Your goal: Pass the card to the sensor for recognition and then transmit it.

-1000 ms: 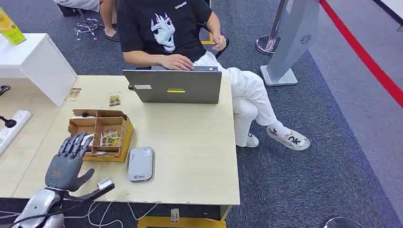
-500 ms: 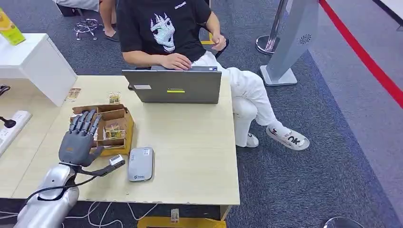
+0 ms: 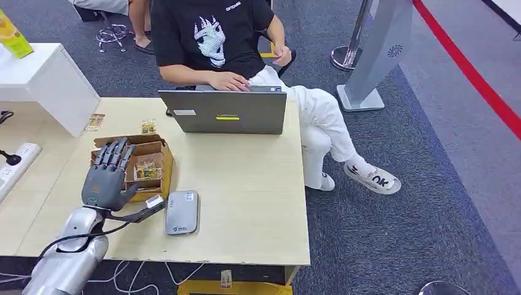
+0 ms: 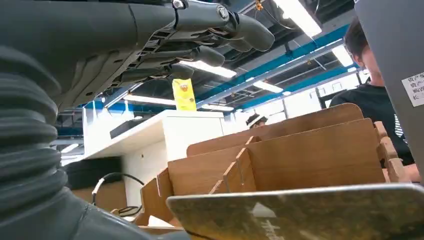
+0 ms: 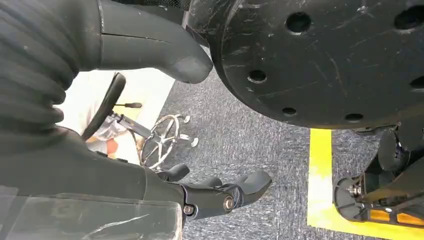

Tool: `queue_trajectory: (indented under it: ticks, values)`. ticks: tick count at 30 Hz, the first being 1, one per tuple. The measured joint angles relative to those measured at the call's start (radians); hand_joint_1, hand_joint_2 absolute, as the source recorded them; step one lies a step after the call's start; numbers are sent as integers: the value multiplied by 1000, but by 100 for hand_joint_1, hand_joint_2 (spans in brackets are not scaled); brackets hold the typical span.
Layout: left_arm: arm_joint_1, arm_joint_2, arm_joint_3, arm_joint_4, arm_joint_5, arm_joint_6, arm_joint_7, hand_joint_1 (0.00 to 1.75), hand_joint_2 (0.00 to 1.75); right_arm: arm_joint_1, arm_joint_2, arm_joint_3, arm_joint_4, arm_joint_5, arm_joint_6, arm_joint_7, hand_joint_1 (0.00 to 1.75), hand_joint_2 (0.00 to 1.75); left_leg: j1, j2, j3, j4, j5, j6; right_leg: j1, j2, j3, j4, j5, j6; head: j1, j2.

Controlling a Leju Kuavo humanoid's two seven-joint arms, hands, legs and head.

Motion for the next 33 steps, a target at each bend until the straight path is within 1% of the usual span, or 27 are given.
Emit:
queue_trajectory:
  ticks: [8,24,27,29,33]
  values:
    - [-5,-2,-2,14,24,-3,-13,0,175,0,0,0,0,-2,0,1,0,175,0,0,0,0,0,0,0,0,1,0,0,0,0,0]
    - [-5,-2,-9,19,25,-3,-15,0,175,0,0,0,0,-2,0,1,0,175,0,0,1,0,0,0,0,0,1,0,0,0,0,0]
    - [-4,-2,-12,18,38,-27,-15,0,175,0,0,0,0,-7,0,1,0,175,0,0,1,0,0,0,0,0,2,0,0,0,0,0]
    - [16,3,-15,-7,42,-36,-11,0,175,1,0,0,0,-16,-2,1,0,175,0,0,2,0,0,0,0,0,3,0,0,0,0,0]
    - [97,29,-21,-118,40,-44,24,0,175,5,1,0,0,-29,-15,-1,0,175,0,0,2,0,0,0,0,0,2,0,-1,0,0,0]
